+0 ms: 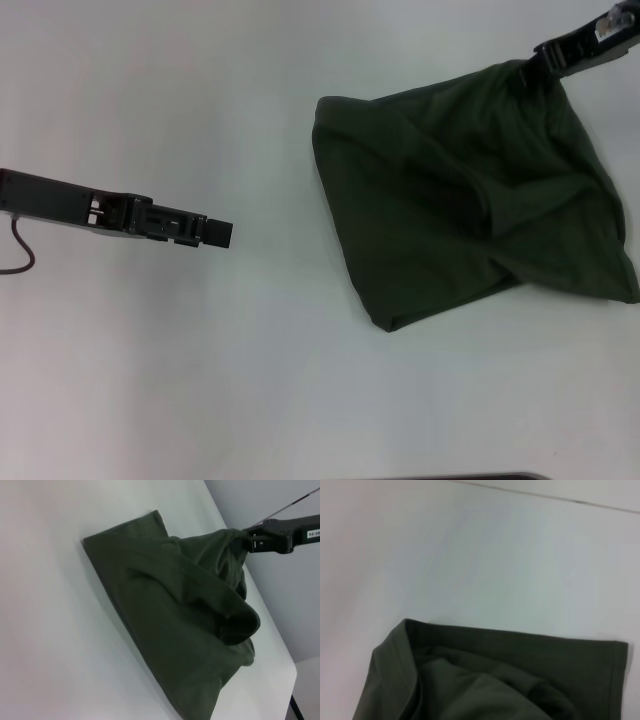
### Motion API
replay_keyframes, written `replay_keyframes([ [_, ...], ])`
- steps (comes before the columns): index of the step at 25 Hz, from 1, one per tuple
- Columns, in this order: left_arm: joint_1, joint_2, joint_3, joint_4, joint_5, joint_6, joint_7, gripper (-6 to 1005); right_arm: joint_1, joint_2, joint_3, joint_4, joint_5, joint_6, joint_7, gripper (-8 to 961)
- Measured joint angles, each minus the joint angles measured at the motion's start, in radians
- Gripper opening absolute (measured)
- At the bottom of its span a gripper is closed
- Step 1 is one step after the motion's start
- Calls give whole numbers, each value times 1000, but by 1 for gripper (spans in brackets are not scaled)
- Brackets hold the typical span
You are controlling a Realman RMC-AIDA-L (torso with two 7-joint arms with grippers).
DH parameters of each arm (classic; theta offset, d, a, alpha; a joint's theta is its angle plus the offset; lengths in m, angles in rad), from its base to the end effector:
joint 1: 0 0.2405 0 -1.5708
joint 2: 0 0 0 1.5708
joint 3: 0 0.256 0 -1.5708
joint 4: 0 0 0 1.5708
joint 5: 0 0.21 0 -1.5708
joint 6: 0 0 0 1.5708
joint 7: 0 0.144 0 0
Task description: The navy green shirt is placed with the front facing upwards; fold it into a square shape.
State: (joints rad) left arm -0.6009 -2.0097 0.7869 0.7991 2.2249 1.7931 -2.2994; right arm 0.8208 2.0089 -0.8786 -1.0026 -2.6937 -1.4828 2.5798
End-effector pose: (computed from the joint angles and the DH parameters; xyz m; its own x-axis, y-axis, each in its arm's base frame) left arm -0.2471 0.3233 0.0250 0.4250 0.8976 0.1166 0.8803 -0.4399 0.1778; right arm 0.2117 0.4188 0.0598 0.5136 -0.8516 -0.1050 -0.7817 -0.4139 -0.4665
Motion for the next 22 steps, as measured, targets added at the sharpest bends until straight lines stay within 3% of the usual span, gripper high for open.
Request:
replay_keyframes([
  [2, 3, -3, 0, 0, 2, -3, 0, 783, -3, -1, 4, -8, 0, 11, 11, 123],
  [7, 4, -6, 0, 0, 2, -4, 0, 783, -13, -9, 8, -39, -10, 42, 42, 352],
  [12, 5, -7, 0, 0, 3, -4, 0, 784, -29, -10, 10, -59, -40, 70, 71, 413],
  [19, 4, -7, 0, 0, 3, -6, 1, 784, -25, -15, 56, -80, 123, -192, -6, 420],
  [22, 4, -6, 0, 0, 2, -6, 2, 784, -25, -17, 79, -98, 162, -238, -5, 415],
])
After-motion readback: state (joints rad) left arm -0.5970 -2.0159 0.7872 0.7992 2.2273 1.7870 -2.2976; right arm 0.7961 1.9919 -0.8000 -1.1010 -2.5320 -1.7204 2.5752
